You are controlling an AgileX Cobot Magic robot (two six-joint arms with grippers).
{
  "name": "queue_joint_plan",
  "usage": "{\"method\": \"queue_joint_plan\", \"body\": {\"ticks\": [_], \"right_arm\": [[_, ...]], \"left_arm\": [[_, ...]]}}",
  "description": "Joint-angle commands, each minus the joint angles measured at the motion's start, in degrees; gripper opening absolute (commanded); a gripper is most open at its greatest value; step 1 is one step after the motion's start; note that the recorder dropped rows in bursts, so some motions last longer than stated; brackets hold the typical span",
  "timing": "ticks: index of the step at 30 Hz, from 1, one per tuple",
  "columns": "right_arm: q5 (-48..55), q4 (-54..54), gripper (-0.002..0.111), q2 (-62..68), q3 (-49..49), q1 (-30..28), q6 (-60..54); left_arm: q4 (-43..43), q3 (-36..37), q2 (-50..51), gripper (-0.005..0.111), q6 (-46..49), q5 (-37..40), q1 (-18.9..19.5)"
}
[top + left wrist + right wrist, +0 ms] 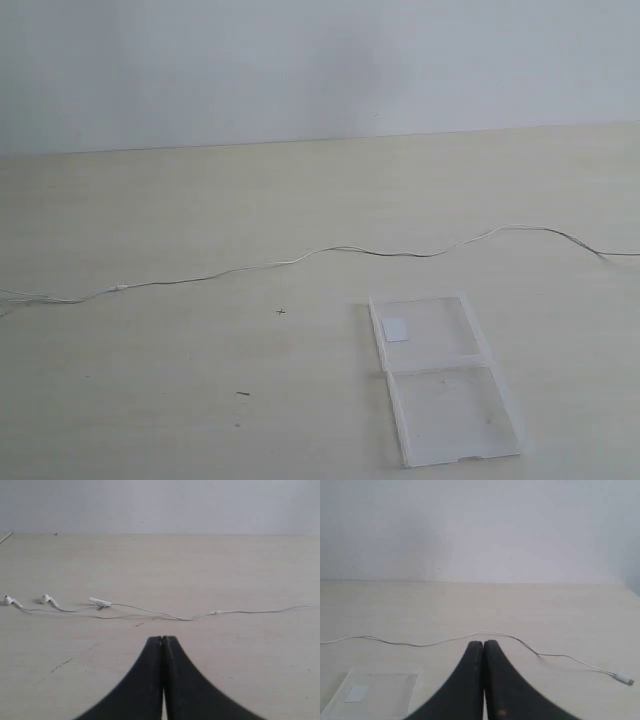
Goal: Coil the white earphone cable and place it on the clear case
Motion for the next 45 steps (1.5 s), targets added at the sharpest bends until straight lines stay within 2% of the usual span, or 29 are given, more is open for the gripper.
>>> {"method": "queue_joint_plan", "body": {"ticks": [1, 9, 13, 17, 19, 25, 28, 32, 36, 37, 45], "right_arm": [[-5.69, -0.32, 0.0, -0.37, 0.29, -0.24, -0.4], [-22.62, 0.0, 0.0, -0.37, 0.29, -0.24, 0.81], [-32.49, 5.65, 0.0, -0.37, 0.29, -0.24, 4.46], [-26.53, 7.49, 0.0, 0.08, -7.18, -0.24, 3.77], [-19.92, 6.94, 0.0, 3.96, -13.31, -0.24, 3.26], [6.96, 6.94, 0.0, 24.78, -33.23, -0.24, -2.58], [15.89, 6.94, 0.0, 35.18, -40.25, -0.24, -2.3], [13.14, 7.17, 0.0, 45.42, -45.03, -0.24, -2.31], [4.8, 7.49, 0.0, 51.38, -46.35, -0.24, -2.2], [2.01, 10.38, 0.0, 53.57, -46.35, -0.13, -2.11], [-4.33, 17.3, 0.0, 59.19, -46.35, -0.05, -1.8]], "left_arm": [[-0.32, 0.16, -0.39, 0.0, 0.25, -0.3, 0.08], [-0.32, 0.16, -0.39, 0.0, 0.25, -0.3, 0.08], [-0.32, 0.16, -0.39, 0.0, 0.25, -0.3, 0.08], [-0.32, 0.16, -0.39, 0.0, 0.25, -0.3, 0.08], [-0.32, 0.16, -0.39, 0.0, 0.25, -0.3, 0.08], [-0.32, 0.16, -0.39, 0.0, 0.25, -0.3, 0.08], [-0.32, 0.16, -0.39, 0.0, 0.25, -0.3, 0.08], [-0.32, 0.16, -0.39, 0.0, 0.25, -0.3, 0.08], [-0.32, 0.16, -0.39, 0.0, 0.25, -0.3, 0.08], [-0.32, 0.16, -0.39, 0.0, 0.25, -0.3, 0.08], [-0.32, 0.16, -0.39, 0.0, 0.25, -0.3, 0.08]]}}
